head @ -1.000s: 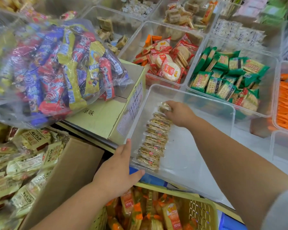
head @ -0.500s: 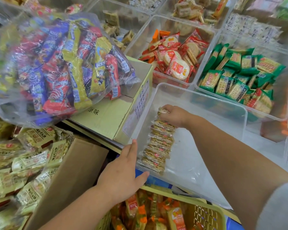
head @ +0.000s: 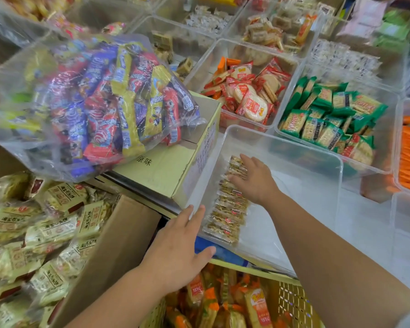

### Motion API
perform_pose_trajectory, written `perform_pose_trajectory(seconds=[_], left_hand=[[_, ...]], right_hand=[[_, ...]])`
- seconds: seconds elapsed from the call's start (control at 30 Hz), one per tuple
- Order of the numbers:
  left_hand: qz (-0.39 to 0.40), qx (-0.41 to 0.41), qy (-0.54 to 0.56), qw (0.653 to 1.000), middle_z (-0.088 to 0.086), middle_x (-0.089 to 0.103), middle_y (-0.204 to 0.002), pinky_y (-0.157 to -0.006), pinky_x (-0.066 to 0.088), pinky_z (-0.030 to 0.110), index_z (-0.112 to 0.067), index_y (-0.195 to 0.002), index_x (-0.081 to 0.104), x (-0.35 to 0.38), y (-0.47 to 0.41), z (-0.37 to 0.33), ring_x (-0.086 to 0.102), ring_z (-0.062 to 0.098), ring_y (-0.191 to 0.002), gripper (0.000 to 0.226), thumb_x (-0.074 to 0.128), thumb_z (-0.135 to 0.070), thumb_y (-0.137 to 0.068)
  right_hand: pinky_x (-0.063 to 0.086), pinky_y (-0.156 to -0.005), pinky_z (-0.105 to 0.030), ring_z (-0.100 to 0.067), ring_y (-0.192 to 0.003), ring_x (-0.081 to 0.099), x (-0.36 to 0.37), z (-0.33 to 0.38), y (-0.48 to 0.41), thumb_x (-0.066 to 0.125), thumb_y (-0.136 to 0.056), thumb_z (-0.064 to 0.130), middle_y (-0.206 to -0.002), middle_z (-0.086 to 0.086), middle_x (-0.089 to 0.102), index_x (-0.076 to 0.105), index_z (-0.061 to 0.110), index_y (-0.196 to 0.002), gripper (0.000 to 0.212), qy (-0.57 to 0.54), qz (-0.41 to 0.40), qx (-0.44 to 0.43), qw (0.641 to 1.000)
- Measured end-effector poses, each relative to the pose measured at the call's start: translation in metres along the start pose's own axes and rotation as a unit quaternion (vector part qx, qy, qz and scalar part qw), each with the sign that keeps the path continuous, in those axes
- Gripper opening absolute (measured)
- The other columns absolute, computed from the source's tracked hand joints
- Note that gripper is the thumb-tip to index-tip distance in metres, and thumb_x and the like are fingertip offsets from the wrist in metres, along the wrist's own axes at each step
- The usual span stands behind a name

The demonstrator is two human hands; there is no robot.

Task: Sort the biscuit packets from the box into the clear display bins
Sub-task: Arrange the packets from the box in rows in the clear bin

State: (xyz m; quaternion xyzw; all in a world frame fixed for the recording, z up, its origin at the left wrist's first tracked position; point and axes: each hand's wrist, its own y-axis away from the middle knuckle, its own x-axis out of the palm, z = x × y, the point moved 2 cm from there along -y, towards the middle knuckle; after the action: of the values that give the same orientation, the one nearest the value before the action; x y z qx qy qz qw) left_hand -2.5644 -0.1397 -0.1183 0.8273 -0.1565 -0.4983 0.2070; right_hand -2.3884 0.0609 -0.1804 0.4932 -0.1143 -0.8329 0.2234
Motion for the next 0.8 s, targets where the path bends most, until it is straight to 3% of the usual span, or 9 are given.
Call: perform_pose_trajectory(seconds=[0.13,0.23,0.3,0.37,0.47,0.57,0.63,0.7,0.8], left_hand=[[-0.064,0.039,0.005,0.997,-0.018,0.005,-0.168,-0.125,0.022,0.037,-0.044,-0.162,0.008,-0.015,0.039,0.015,0.012,0.012,-0.153,0.079,0.044,-0.069,-0.096],[-0.145,0.060,0.046,0.987,-0.016,0.034,-0.155,-0.117,0.029,0.027,-0.035,-0.153,0.041,-0.032,0.079,0.035,0.030,0.006,-0.141,0.068,0.047,-0.065,-0.093],[-0.220,0.068,0.061,0.971,-0.012,0.052,-0.132,-0.103,0.040,0.025,-0.026,-0.132,0.061,-0.042,0.106,0.055,0.045,0.007,-0.121,0.052,0.051,-0.058,-0.092],[-0.289,0.058,0.054,0.954,-0.010,0.057,-0.115,-0.088,0.043,0.025,-0.023,-0.115,0.066,-0.050,0.130,0.082,0.049,0.008,-0.105,0.039,0.053,-0.052,-0.092],[-0.332,-0.001,0.052,0.942,-0.014,0.055,-0.109,-0.081,0.040,0.023,-0.025,-0.114,0.065,-0.058,0.157,0.137,0.046,0.003,-0.098,0.038,0.054,-0.053,-0.091],[-0.250,-0.101,0.046,0.962,-0.014,0.057,-0.121,-0.081,0.041,0.026,-0.036,-0.130,0.054,-0.061,0.172,0.207,0.049,0.005,-0.108,0.047,0.060,-0.060,-0.091],[-0.125,-0.149,0.008,0.981,-0.006,0.055,-0.140,-0.087,0.045,0.031,-0.037,-0.143,0.044,-0.063,0.176,0.253,0.053,0.013,-0.118,0.065,0.061,-0.068,-0.088],[0.011,-0.161,-0.042,0.986,0.001,0.043,-0.158,-0.099,0.046,0.034,-0.037,-0.155,0.033,-0.064,0.177,0.289,0.054,0.021,-0.131,0.081,0.062,-0.070,-0.086],[0.136,-0.130,-0.106,0.976,0.003,0.043,-0.157,-0.104,0.044,0.035,-0.038,-0.159,0.028,-0.062,0.172,0.316,0.048,0.025,-0.137,0.091,0.069,-0.064,-0.082]], right_hand=[[0.025,-0.122,-0.052,-0.032,-0.152,0.018,-0.001,0.020,0.050,0.062,-0.093,0.052,-0.165,-0.009,0.025,0.031,0.031,-0.157,0.075,0.014,-0.082,-0.011,0.996],[0.027,-0.120,-0.050,-0.032,-0.146,0.029,0.011,0.058,0.095,0.070,-0.089,0.044,-0.157,-0.011,0.040,0.048,0.025,-0.148,0.066,-0.004,-0.120,-0.087,0.989],[0.030,-0.118,-0.048,-0.031,-0.141,0.036,0.029,0.091,0.128,0.072,-0.087,0.044,-0.151,-0.011,0.046,0.056,0.022,-0.141,0.060,-0.015,-0.114,-0.154,0.981],[0.033,-0.116,-0.045,-0.027,-0.140,0.037,0.051,0.127,0.161,0.062,-0.087,0.055,-0.149,-0.004,0.045,0.056,0.027,-0.140,0.060,-0.024,-0.082,-0.207,0.975],[0.024,-0.121,-0.041,-0.017,-0.150,0.020,0.085,0.179,0.201,0.043,-0.086,0.070,-0.157,0.010,0.032,0.048,0.042,-0.142,0.063,-0.017,-0.022,-0.260,0.965],[0.011,-0.124,-0.041,-0.018,-0.155,0.009,0.119,0.221,0.226,0.040,-0.089,0.069,-0.162,0.013,0.028,0.049,0.044,-0.140,0.058,0.041,0.004,-0.317,0.948],[0.007,-0.126,-0.044,-0.019,-0.156,0.000,0.139,0.239,0.237,0.040,-0.091,0.069,-0.163,0.014,0.027,0.049,0.045,-0.140,0.054,0.088,0.030,-0.327,0.940],[0.005,-0.126,-0.052,-0.019,-0.156,-0.011,0.156,0.249,0.244,0.039,-0.093,0.070,-0.163,0.014,0.026,0.051,0.046,-0.139,0.054,0.130,0.055,-0.316,0.938],[0.005,-0.125,-0.056,-0.020,-0.154,-0.018,0.166,0.255,0.247,0.034,-0.094,0.069,-0.162,0.014,0.024,0.054,0.045,-0.137,0.053,0.175,0.049,-0.290,0.940]])
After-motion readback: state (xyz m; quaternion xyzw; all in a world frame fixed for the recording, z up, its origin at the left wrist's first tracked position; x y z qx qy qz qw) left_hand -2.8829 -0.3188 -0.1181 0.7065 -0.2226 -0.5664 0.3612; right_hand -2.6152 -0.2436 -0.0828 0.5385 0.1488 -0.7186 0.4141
